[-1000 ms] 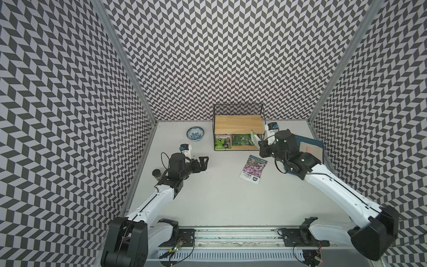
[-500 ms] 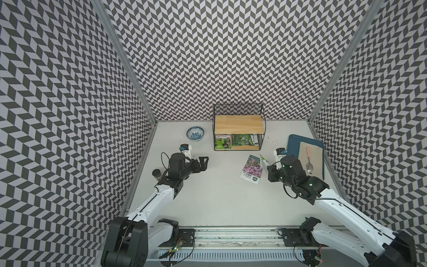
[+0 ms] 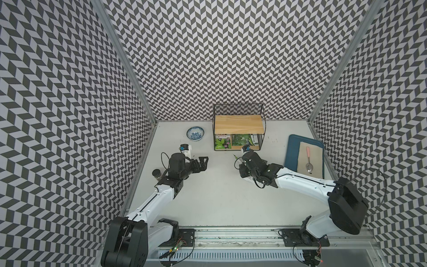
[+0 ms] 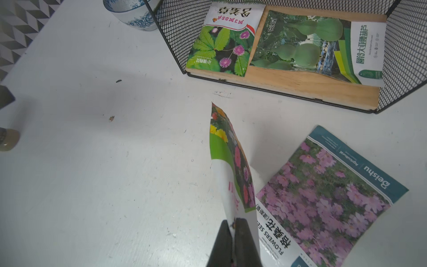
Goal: Take the seed bag off the shelf
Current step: Place the seed packet at the center of the board.
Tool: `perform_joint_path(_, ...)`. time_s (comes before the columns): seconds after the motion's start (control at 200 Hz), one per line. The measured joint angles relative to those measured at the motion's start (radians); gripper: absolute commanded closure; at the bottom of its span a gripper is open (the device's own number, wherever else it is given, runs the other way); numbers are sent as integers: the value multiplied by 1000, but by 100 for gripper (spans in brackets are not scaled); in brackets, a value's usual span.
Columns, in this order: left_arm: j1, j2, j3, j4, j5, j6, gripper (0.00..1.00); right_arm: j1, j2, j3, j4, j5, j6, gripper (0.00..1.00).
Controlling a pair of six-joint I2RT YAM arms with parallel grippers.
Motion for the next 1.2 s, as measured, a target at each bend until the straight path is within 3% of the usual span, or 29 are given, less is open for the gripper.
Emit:
perform_joint_path(0.165,0,0,0,0,0,0,0,86,152,90,0,77,-6,80)
perform_joint_path(0.371,0,0,0,-1,-5,0,0,158,261,129,1,70,18,39)
perform_joint_path(0.491,0,0,0,-1,-7,0,0,163,270,130,6,44,32,28)
perform_joint_path(0.721,2,-2,0,-4,-14,0,0,161,241,114,48,6,71,27)
perform_joint_path(0.961,6,-16,-4,29,6,-9,0,144,47,64,69,11,93,29)
perform_joint_path(1.202,6,-13,-7,67,29,-8,0,-21,-50,-98,200,-90,118,30)
